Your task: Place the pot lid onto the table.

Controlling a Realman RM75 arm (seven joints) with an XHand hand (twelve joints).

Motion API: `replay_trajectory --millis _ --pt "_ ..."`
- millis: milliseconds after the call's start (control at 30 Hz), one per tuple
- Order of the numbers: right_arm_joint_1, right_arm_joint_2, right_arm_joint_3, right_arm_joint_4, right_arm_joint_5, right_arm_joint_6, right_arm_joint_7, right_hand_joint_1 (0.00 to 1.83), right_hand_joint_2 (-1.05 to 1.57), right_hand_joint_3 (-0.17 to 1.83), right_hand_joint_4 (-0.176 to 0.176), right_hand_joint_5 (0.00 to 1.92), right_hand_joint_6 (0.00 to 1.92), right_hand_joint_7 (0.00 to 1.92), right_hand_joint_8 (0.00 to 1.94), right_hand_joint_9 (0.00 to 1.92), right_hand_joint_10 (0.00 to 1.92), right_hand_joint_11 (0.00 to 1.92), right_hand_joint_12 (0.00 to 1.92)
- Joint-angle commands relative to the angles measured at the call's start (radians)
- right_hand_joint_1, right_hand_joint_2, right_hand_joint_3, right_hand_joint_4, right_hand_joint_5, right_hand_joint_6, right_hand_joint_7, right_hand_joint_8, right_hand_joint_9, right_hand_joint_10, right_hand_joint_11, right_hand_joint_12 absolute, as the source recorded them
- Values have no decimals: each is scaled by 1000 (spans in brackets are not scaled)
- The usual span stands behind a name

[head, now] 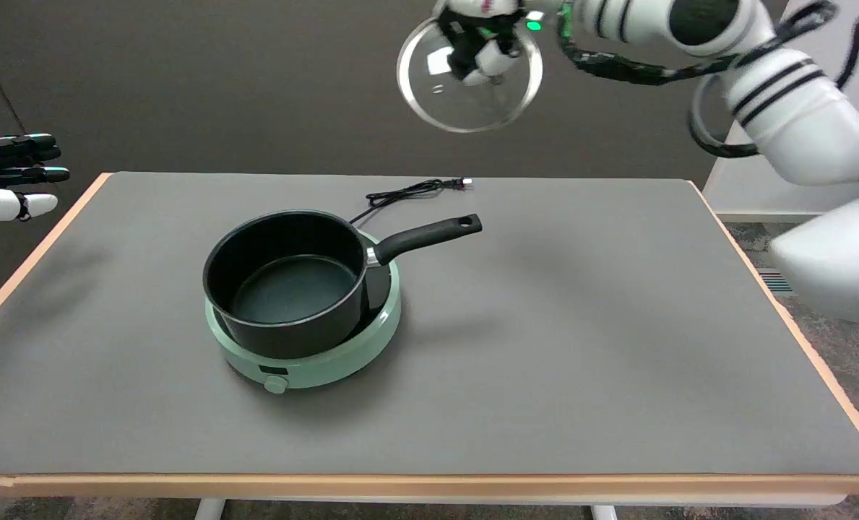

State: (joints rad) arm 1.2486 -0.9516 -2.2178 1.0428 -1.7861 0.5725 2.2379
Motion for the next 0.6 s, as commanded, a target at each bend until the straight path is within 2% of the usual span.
replay_trajectory --millis 33,233,600 --pt "-289 223 281 25 -90 -59 14 1209 950 431 -20 792 1322 1017 1095 958 1411 763 1287" --pt "-438 268 334 72 -3 -19 14 1210 951 430 -21 791 1321 1017 1095 959 1412 763 1289" --pt "-670 298 486 167 103 56 14 1210 952 428 -21 792 1320 1018 1094 959 1413 764 1303"
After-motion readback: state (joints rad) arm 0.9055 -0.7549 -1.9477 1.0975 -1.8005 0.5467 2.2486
